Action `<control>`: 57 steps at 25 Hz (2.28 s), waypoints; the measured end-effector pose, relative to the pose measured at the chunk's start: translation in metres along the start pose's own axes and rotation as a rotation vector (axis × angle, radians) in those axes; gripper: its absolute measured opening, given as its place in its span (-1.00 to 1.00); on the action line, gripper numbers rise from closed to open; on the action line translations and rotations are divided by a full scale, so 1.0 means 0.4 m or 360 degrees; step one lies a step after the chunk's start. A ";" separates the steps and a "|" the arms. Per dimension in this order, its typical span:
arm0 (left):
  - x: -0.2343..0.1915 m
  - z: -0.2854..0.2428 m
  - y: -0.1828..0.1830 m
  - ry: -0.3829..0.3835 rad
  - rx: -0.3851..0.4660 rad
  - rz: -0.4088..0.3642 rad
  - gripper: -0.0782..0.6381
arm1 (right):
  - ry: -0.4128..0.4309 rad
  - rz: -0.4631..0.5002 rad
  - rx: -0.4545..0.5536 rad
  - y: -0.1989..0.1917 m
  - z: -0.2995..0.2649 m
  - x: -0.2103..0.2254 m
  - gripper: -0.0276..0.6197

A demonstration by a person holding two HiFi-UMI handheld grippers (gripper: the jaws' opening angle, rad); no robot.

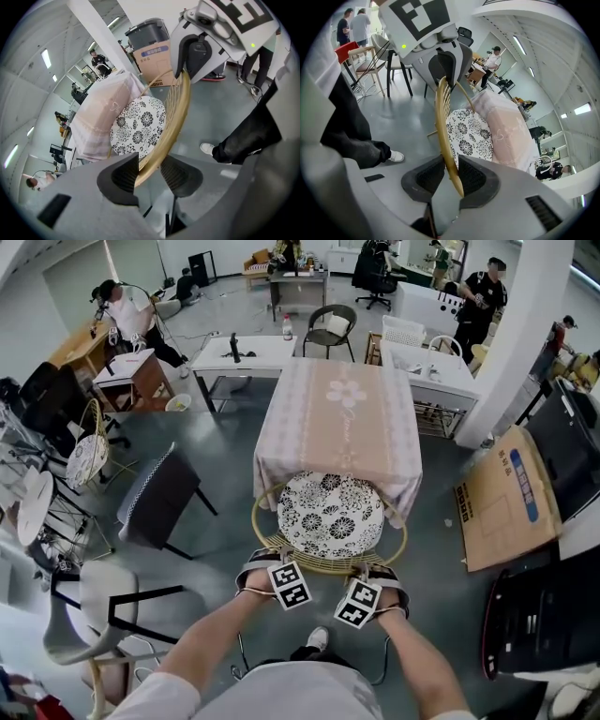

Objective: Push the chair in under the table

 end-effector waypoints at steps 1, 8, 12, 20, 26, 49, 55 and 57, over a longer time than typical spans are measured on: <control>-0.008 -0.005 0.002 0.0003 -0.0002 0.0004 -0.38 | 0.0002 0.0000 0.0000 -0.001 -0.004 0.009 -0.66; -0.054 -0.029 0.010 0.0019 -0.0022 0.0036 -0.37 | 0.0015 0.0011 0.0011 -0.001 -0.027 0.057 -0.66; -0.082 -0.044 0.012 0.0022 -0.0025 0.0036 -0.37 | 0.0005 0.0001 0.0011 0.000 -0.042 0.083 -0.66; -0.141 -0.071 0.009 0.0008 -0.0020 0.0016 -0.37 | 0.0004 -0.0012 -0.0002 0.012 -0.076 0.134 -0.66; -0.161 -0.090 0.011 -0.0003 -0.0002 -0.0001 -0.37 | 0.0011 -0.0010 0.0006 0.003 -0.092 0.155 -0.66; -0.129 0.009 0.041 0.0222 0.0205 0.0435 -0.34 | -0.0206 -0.0839 0.0439 0.034 0.038 0.195 -0.67; -0.124 0.115 0.136 0.0309 0.0576 0.0881 -0.41 | -0.0365 -0.1223 0.0655 0.064 0.099 0.209 -0.81; -0.123 0.153 0.177 0.0343 0.0716 0.1007 -0.45 | -0.0389 -0.1265 0.0724 0.083 0.126 0.209 -0.82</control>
Point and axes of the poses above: the fingertips, and each gripper's own axes: z backward along the fingers, x to its right, y out of its top, the point moved 7 cm from there along z, backward along the fingers, and after that the axes turned 15 degrees about x, right-handed, at the moved point
